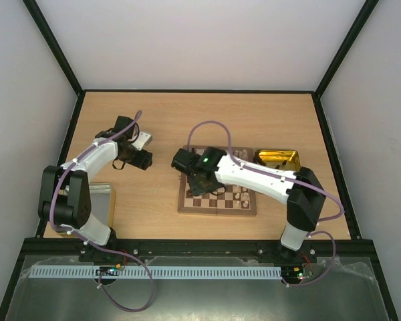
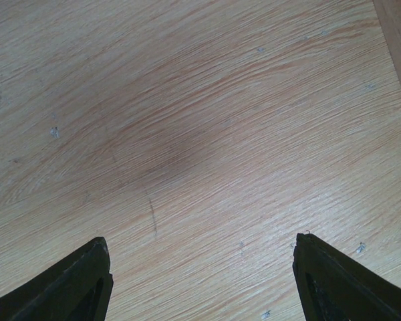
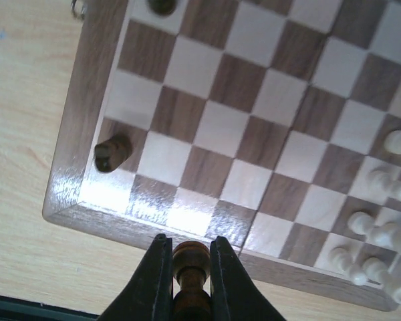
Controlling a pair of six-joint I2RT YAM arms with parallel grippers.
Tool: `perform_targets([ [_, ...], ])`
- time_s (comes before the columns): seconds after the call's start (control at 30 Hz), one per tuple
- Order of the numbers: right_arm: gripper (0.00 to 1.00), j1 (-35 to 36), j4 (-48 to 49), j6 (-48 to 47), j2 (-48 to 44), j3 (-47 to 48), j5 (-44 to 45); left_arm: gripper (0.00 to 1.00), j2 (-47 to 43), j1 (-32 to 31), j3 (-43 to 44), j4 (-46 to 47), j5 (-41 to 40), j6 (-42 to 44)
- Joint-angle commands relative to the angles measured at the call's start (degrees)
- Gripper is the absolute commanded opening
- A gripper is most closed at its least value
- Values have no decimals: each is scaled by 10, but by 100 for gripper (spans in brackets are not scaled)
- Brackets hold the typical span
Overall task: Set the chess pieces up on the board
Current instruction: Place the chess piece on the chessboard.
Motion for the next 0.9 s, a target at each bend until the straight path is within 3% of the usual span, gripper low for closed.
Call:
perform_targets([
  [0.0, 7, 30, 12, -4, 33, 18, 2, 75, -14, 2, 4, -11, 7, -3],
  [0.37, 7, 53, 76, -7, 83, 10, -32, 75, -16, 2, -1, -8, 5, -3],
  [0.87, 7, 54, 92, -24, 127, 24, -51, 75, -8, 2, 1, -6, 5, -3],
])
